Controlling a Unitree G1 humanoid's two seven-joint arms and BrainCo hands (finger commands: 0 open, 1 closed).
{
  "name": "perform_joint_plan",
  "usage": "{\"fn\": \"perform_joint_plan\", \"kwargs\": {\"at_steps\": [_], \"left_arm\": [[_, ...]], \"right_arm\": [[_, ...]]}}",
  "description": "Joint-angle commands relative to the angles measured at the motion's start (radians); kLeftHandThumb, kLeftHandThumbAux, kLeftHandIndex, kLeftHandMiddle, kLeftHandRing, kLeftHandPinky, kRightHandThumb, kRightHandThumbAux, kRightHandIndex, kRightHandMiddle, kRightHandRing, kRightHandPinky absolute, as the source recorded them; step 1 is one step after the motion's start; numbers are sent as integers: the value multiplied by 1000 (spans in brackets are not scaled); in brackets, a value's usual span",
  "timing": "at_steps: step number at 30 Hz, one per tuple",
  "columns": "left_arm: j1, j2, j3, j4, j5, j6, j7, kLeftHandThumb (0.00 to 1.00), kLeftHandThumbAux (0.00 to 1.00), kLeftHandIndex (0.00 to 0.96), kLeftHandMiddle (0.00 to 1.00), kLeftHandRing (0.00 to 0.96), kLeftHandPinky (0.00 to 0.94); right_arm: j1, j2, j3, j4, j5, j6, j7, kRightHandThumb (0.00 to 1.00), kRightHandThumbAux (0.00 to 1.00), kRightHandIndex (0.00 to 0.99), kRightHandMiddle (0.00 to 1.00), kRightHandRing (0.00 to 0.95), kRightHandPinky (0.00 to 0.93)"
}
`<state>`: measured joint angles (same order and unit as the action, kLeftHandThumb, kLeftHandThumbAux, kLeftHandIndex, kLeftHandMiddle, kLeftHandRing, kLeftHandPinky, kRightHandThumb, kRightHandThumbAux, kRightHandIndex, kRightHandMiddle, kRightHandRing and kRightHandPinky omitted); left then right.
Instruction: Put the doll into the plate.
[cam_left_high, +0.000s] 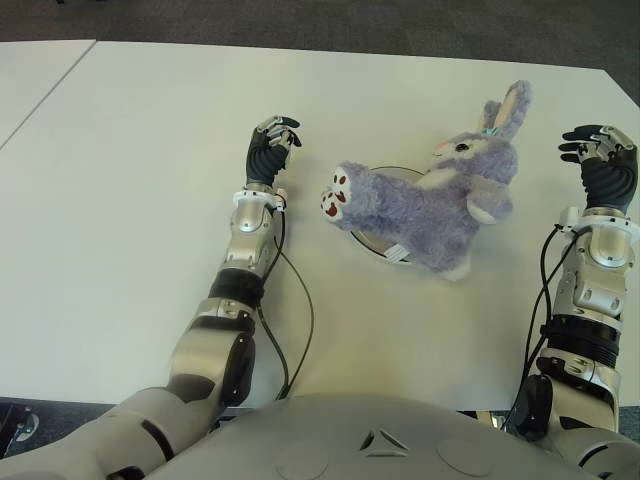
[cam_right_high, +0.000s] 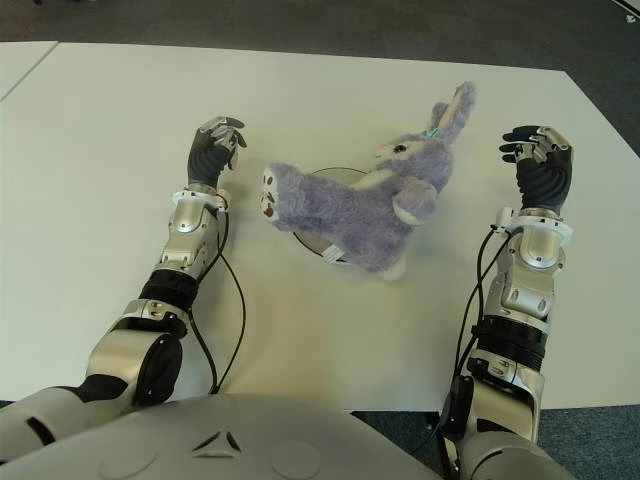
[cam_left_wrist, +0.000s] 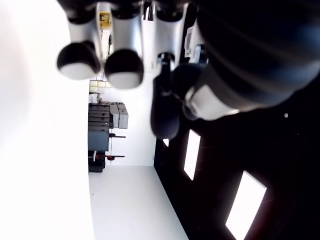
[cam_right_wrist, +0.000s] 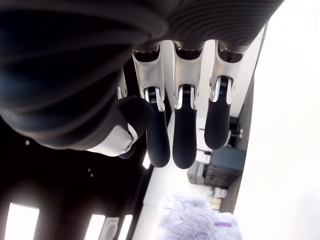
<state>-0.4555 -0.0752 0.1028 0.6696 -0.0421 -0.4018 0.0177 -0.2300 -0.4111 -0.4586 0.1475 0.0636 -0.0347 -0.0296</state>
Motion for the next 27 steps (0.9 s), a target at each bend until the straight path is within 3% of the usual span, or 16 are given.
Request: {"fn": "perform_joint_plan", "kwargs": {"at_steps": [1,10,19,27], "left_arm": [[75,1,7,46,-16,4,-12,711,705,441,876,881,866],[77,-1,5,40,-13,13,-9,711,704,442,875,878,865],[77,-6,-3,40,-5,11,-4,711,704,442,878,882,870],[76,-4,-10,42,-2,13,-10,711,704,442,880,884,871]], "right_arm": [[32,38,9,15,-4,-17,-32,832,687,386,533,674,604],[74,84,47,-2,-12,26,-61,834,686,392,551,716,630],[116,99,125,-49,-28,137,-29,836,684,399,557,741,650],[120,105,170,-44,-24,155,0,839,681,410,565,770,713]]}}
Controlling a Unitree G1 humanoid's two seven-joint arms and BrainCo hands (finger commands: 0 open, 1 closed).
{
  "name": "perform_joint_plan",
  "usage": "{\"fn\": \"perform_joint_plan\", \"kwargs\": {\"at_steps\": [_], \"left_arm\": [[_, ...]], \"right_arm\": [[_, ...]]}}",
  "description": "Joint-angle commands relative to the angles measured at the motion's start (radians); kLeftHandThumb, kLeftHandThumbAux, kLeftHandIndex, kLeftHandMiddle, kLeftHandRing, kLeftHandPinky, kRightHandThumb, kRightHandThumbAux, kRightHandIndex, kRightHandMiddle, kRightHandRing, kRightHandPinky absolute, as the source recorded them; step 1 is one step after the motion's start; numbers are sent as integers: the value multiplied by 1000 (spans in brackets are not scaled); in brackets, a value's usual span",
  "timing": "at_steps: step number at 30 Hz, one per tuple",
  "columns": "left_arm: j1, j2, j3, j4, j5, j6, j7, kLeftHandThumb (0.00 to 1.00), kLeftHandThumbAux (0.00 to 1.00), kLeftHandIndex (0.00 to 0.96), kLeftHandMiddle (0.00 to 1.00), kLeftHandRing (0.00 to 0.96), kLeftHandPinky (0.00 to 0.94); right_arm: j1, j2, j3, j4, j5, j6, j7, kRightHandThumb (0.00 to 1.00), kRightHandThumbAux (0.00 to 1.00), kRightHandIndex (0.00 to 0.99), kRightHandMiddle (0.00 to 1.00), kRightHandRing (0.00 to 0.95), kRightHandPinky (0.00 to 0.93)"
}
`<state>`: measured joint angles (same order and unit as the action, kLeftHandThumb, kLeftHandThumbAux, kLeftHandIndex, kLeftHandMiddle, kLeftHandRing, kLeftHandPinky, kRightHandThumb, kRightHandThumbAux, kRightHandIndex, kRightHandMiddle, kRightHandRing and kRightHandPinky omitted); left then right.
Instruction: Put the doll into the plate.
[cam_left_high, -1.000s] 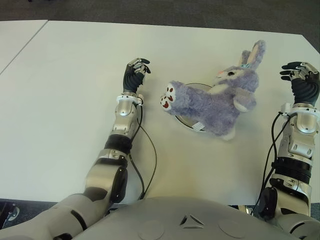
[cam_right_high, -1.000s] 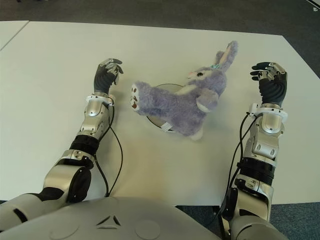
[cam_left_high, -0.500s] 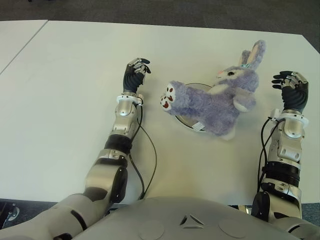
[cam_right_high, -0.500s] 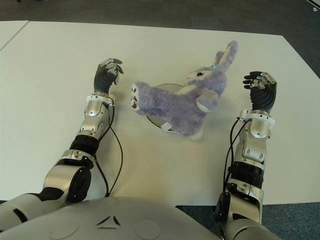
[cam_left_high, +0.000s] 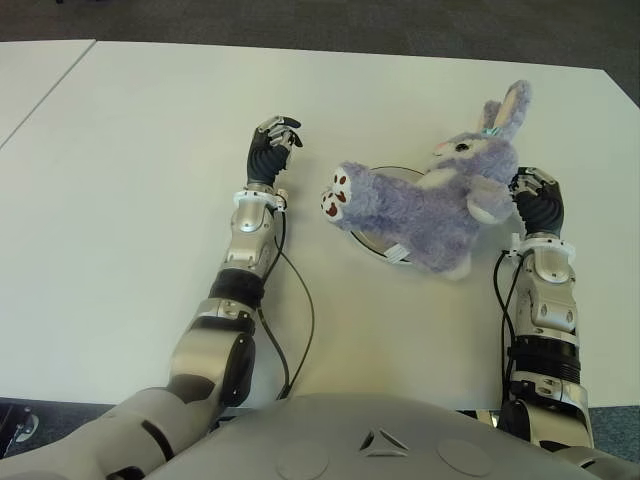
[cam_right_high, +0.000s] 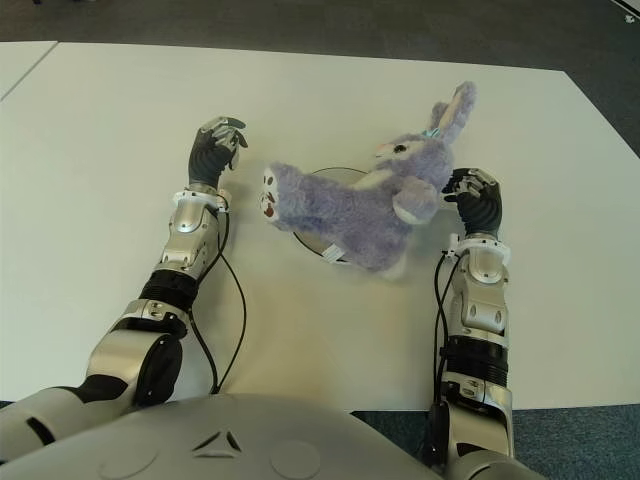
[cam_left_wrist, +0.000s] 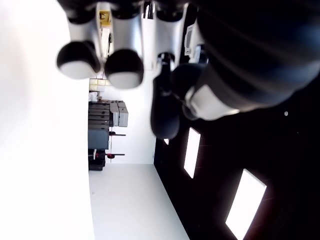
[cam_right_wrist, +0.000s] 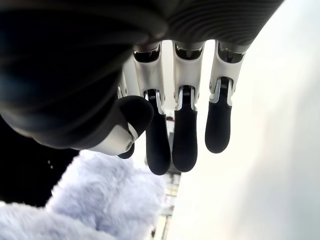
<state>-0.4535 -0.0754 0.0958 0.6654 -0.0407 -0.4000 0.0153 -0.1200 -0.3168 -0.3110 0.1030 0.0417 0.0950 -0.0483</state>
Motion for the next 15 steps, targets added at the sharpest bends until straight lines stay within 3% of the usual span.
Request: {"fn": "perform_joint_plan", "kwargs": {"at_steps": [1,2,4,7,15], "left_arm": [[74,-4,-4,46,-4,12,-8,711,704,442,880,884,870],[74,-4,-4,46,-4,12,-9,711,704,442,880,884,869],[74,-3,-4,43,-4,17,-9,711,704,442,880,884,867],[74,-3,-4,41,-4,22,-8,710,705,442,879,883,866],[77,-8,-3,32,-7,31,-4,710,705,442,877,881,864]], "right_arm": [[10,11,26,1,-2,26,22,840,680,411,567,773,716],[10,12,31,1,-1,28,27,840,680,412,568,775,717],[9,15,44,-2,0,35,36,762,702,429,703,794,750],[6,19,57,-4,-1,41,42,725,712,437,773,810,780],[7,31,97,-9,-12,33,54,711,716,441,830,837,839]]}}
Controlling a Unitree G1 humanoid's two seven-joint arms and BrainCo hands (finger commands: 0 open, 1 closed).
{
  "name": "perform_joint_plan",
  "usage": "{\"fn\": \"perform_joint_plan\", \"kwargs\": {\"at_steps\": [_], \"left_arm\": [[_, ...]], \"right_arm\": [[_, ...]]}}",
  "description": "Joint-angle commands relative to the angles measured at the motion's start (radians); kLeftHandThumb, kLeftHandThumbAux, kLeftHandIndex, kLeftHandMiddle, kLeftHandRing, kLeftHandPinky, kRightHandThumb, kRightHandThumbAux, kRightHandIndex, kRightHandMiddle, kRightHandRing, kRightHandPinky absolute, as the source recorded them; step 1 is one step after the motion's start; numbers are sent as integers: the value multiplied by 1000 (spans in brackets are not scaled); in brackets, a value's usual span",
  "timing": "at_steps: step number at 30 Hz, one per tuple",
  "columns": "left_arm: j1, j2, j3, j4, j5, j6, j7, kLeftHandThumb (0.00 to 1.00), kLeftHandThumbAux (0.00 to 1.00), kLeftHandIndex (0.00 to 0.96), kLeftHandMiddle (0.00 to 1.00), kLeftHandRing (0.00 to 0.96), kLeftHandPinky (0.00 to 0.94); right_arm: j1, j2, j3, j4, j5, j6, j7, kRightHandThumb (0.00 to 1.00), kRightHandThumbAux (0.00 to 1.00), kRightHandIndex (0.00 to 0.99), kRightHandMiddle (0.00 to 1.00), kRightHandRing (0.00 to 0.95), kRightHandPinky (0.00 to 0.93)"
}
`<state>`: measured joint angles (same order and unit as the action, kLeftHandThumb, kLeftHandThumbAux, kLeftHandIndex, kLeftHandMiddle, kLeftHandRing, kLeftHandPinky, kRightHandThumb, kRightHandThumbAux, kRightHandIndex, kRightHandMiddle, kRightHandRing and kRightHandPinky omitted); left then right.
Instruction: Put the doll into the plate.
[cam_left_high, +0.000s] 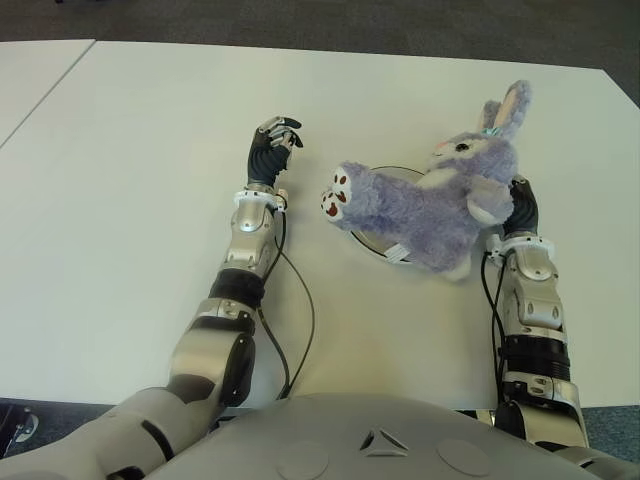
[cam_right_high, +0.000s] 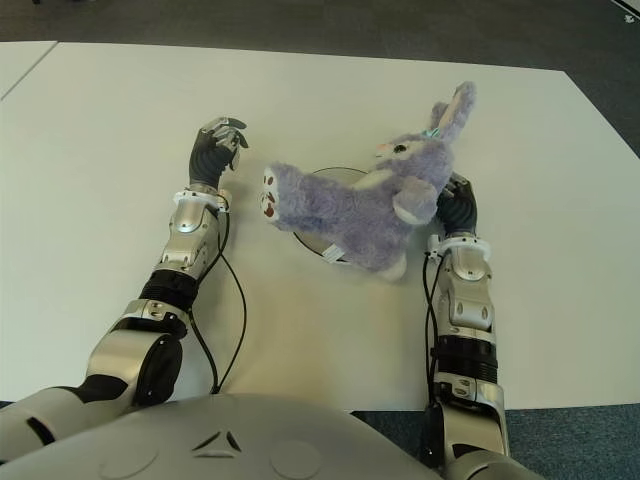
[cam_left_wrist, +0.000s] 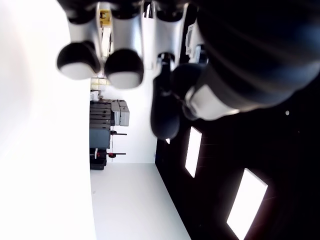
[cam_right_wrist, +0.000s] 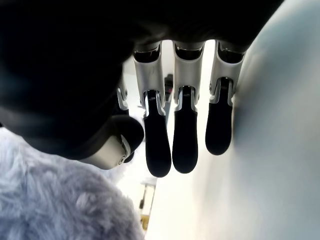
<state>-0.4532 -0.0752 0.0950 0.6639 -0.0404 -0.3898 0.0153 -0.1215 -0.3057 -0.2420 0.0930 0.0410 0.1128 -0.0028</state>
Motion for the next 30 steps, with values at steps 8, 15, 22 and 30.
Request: {"fn": "perform_joint_plan", "kwargs": {"at_steps": [8,15,22,30], "left_arm": [[81,-10,-5,25,-6,26,-5,711,704,442,876,881,866],[84,-10,-7,22,-5,23,-7,710,705,442,876,881,864],[91,-12,-12,16,-4,21,-8,710,705,442,878,881,866],[99,-14,-20,6,-5,24,-9,711,705,442,879,881,869]], "right_arm": [[20,52,68,-21,-24,3,-2,713,713,442,859,854,862],[24,69,87,-41,-24,17,0,715,712,442,869,856,869],[17,87,120,-64,-32,46,-1,717,711,442,881,867,879],[1,99,142,-64,-41,67,-6,719,711,442,887,874,891]]}}
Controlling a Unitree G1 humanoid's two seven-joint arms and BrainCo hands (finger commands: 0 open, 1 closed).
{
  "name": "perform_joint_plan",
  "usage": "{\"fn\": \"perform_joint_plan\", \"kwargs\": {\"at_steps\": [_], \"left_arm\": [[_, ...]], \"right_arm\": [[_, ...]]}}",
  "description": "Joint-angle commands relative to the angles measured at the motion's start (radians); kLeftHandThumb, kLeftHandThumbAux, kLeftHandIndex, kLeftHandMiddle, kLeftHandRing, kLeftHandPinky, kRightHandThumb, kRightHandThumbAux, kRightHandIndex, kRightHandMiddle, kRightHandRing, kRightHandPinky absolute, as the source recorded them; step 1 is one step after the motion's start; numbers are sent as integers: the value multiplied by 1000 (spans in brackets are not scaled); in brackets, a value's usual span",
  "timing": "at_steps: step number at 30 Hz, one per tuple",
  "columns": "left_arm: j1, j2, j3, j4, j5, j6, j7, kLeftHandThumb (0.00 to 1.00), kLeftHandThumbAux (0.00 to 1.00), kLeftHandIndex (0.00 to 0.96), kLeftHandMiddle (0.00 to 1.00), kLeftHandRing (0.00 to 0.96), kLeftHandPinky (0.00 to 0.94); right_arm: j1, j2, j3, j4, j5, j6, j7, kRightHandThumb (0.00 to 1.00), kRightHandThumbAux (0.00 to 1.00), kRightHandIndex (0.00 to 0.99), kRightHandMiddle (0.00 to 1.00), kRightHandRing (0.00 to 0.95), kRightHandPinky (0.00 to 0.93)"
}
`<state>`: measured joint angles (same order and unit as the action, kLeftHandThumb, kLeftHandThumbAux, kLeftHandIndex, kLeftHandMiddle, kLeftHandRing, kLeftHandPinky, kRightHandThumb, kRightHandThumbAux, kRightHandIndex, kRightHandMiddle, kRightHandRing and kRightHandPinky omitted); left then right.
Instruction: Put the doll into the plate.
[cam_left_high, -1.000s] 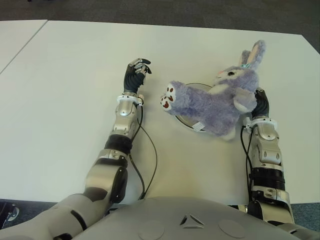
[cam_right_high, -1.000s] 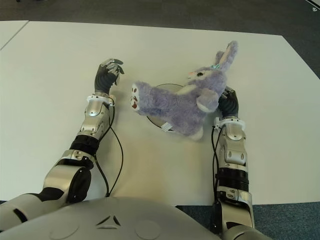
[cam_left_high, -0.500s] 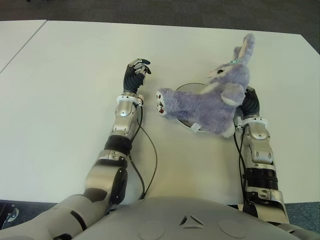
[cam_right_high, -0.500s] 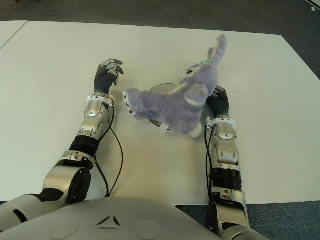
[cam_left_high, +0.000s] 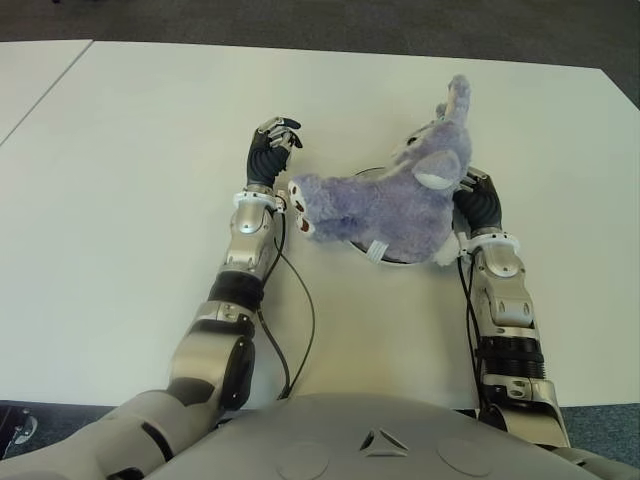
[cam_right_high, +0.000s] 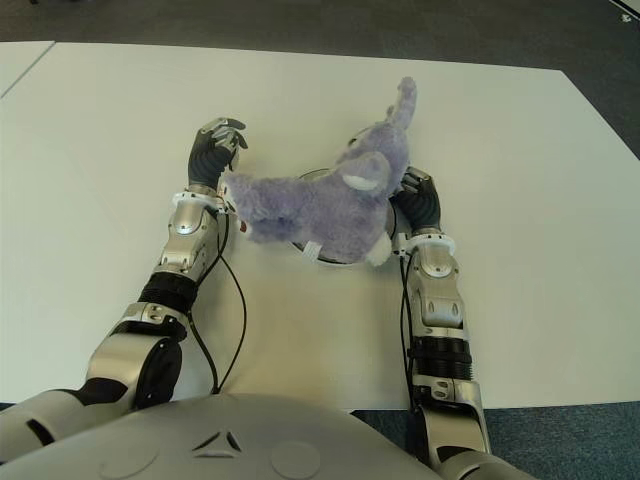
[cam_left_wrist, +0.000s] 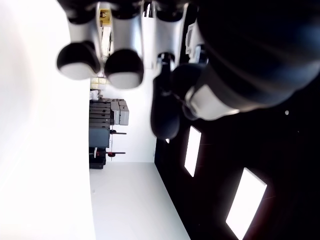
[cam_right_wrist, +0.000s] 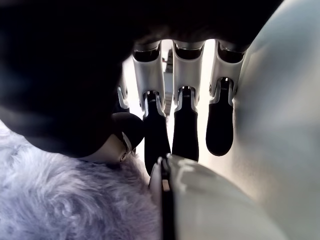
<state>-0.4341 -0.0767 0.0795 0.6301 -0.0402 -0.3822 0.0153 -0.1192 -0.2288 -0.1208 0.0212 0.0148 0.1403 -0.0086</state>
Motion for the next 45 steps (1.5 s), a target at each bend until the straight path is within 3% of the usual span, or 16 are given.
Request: {"fn": "perform_joint_plan", "kwargs": {"at_steps": [1,23,45], "left_arm": [[80,-12,-6,40,-6,16,-9,710,705,442,880,882,868],[91,-18,-12,25,-5,30,9,709,706,442,879,882,866],[104,-18,-12,12,-3,28,10,709,705,442,880,882,869]], "right_arm": [[-3,23,23,8,-16,43,-2,720,711,442,886,873,887],[-40,39,45,29,-14,52,3,720,711,442,878,865,878],[-30,31,45,15,-32,63,-6,720,711,441,897,881,899]]}}
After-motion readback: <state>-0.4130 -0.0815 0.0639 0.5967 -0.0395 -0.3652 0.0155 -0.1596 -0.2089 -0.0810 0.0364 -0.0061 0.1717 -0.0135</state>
